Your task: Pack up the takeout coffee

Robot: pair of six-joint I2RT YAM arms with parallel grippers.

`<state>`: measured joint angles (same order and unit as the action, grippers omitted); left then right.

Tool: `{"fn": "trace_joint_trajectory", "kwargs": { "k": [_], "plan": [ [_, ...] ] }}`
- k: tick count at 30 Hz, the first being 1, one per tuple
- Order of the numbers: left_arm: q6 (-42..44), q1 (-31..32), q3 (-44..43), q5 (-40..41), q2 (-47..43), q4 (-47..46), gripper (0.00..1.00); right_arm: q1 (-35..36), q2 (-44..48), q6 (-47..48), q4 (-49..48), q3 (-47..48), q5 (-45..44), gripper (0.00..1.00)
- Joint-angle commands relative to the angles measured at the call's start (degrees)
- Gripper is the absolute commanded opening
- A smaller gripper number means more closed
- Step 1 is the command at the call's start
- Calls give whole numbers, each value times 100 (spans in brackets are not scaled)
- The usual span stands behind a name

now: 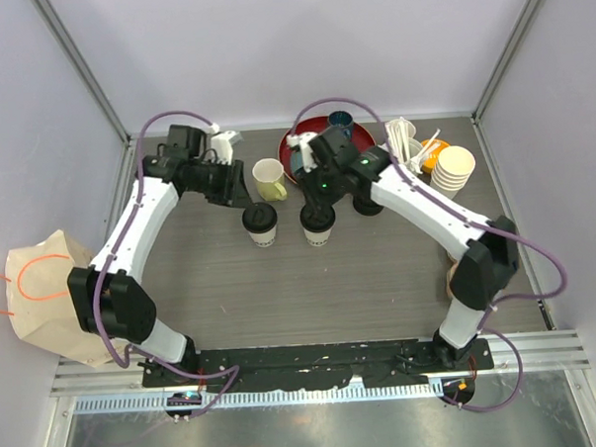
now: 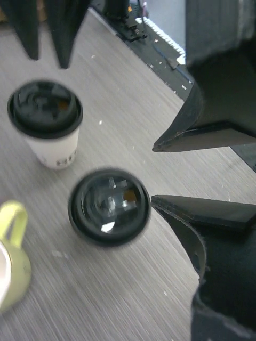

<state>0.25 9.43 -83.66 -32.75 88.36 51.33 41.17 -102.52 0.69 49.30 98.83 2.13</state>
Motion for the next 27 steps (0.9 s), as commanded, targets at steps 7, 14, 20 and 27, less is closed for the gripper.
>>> {"fn": "trace_joint_trajectory", "kwargs": {
  "k": [7,14,20,27],
  "plan": [
    [-913,1649,-633,557,462,-694,30,-680,1173,-1554,-1783,-1664,-151,38],
    [-1062,1984,-950,1078,1227,-914,29,-680,1059,-1554,-1950,-1928,-151,40],
    [-1115,2036,-1109,1078,1605,-976,29,-698,927,-1475,-1994,-1972,-371,40],
    [-1141,2107,-1223,1052,1843,-985,29,-751,821,-1449,-2214,-2218,-283,40]
  ]
}}
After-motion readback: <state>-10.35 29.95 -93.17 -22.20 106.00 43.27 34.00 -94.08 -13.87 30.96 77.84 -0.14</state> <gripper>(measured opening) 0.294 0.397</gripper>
